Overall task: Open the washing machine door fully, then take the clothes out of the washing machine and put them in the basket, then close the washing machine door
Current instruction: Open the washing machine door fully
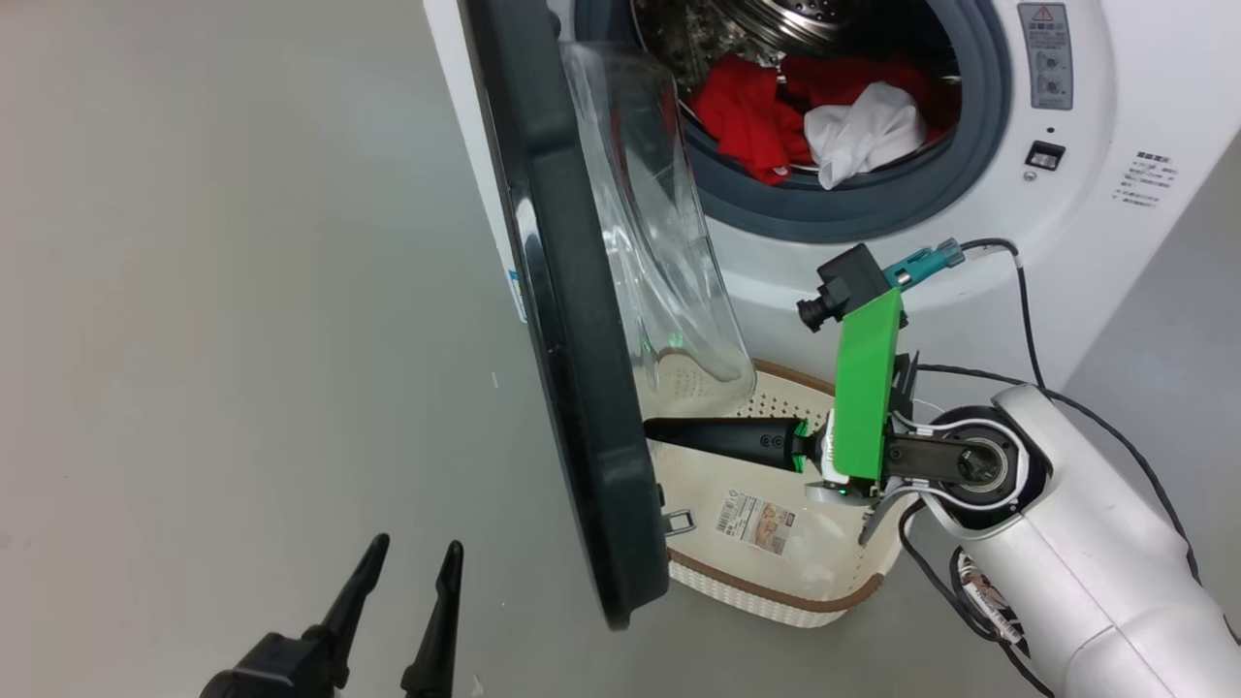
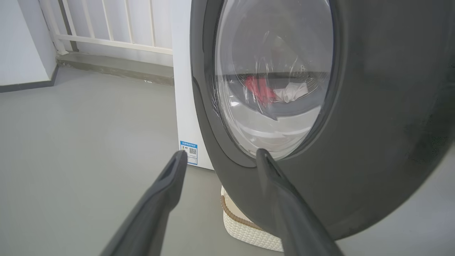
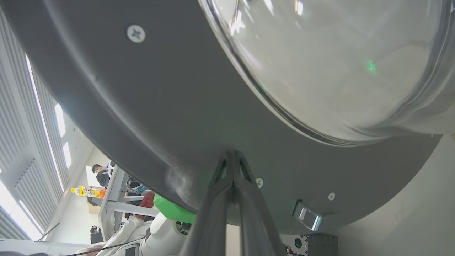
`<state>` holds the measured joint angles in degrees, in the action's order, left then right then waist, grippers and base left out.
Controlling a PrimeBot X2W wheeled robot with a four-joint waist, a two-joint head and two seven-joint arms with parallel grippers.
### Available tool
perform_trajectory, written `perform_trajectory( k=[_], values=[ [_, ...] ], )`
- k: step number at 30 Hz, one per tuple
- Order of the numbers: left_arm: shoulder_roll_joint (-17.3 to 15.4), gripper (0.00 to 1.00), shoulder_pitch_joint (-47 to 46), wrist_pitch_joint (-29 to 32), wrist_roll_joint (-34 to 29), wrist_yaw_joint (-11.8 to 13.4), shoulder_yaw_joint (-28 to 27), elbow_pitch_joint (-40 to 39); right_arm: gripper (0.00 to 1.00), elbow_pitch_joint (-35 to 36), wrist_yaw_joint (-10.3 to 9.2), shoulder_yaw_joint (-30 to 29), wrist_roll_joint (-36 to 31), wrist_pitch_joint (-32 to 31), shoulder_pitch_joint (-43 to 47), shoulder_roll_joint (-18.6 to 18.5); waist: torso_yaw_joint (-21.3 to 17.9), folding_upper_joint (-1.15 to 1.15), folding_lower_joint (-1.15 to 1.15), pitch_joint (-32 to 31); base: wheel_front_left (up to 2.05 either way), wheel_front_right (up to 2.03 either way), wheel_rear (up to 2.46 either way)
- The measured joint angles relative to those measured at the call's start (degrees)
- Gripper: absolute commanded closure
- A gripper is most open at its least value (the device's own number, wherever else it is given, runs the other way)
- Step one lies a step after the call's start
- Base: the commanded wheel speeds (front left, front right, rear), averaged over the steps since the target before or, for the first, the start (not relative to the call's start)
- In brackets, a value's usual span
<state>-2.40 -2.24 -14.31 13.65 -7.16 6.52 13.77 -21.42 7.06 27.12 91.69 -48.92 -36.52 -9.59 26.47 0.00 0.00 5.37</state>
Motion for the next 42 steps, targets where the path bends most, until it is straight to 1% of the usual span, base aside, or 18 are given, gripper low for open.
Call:
perform_trajectory(
  k=[8,17,25,42],
  values=[
    [0.0,0.0,0.2,0.0,0.0,0.1,-0.5,0.0,1.0,0.4,0.0,1.1,-0.8,0.2,0.2,1.2,2.0,0.0,0.0,-0.5,0.0,0.0,0.0],
    [0.0,0.0,1.0,0.0,0.0,0.4,-1.3,-0.2,1.0,0.4,-0.01,1.9,-1.5,2.3,1.1,3.2,4.2,0.0,0.0,-0.9,0.0,0.0,0.0],
    [0.0,0.0,1.3,0.0,0.0,0.8,-2.5,-1.0,1.0,0.2,0.0,3.7,-1.5,3.1,1.0,4.5,4.6,0.0,0.0,-0.3,0.0,0.0,0.0],
    [0.0,0.0,1.3,0.0,0.1,1.1,-3.4,-1.9,1.0,-0.2,0.0,6.2,-1.3,5.2,-0.1,4.6,4.9,0.0,0.0,0.0,0.0,0.0,0.0]
  ],
)
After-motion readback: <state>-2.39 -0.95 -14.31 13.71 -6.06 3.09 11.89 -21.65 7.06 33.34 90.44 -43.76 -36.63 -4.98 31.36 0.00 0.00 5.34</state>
